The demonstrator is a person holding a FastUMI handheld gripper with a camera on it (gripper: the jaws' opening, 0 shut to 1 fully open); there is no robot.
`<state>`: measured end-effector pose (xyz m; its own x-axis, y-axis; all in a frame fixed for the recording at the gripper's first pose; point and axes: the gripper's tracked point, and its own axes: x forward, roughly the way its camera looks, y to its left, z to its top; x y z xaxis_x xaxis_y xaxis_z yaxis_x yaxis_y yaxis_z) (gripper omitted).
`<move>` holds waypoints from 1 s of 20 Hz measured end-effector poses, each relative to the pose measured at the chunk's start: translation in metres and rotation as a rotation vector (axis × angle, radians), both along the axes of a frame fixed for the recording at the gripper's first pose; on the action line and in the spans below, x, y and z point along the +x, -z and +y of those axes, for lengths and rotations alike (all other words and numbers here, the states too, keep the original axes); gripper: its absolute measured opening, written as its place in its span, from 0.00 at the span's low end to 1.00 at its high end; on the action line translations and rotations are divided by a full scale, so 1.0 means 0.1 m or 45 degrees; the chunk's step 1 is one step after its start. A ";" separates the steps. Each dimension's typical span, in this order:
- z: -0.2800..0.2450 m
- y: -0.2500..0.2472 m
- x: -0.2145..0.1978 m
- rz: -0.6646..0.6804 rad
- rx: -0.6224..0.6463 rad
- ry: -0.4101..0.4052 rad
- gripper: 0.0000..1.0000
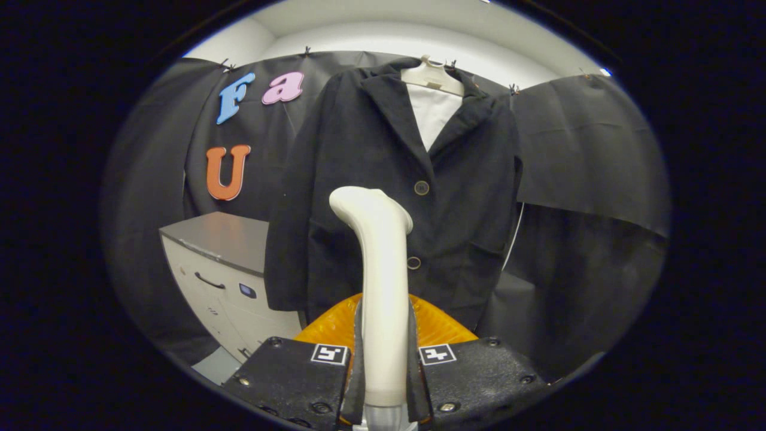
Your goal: Iron the clothes twice with a garment steamer, once on the left side and once on the right side.
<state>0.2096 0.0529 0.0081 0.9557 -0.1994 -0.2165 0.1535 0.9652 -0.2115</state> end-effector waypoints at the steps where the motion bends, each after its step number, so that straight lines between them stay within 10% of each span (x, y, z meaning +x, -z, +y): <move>1: -0.02 0.05 -0.01 0.013 0.005 0.010 0.30; 20: -0.24 1.23 -0.31 0.263 0.040 0.157 0.30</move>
<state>0.1790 0.0291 -0.1144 0.8593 -0.3020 -0.4128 0.2274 0.9485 -0.2205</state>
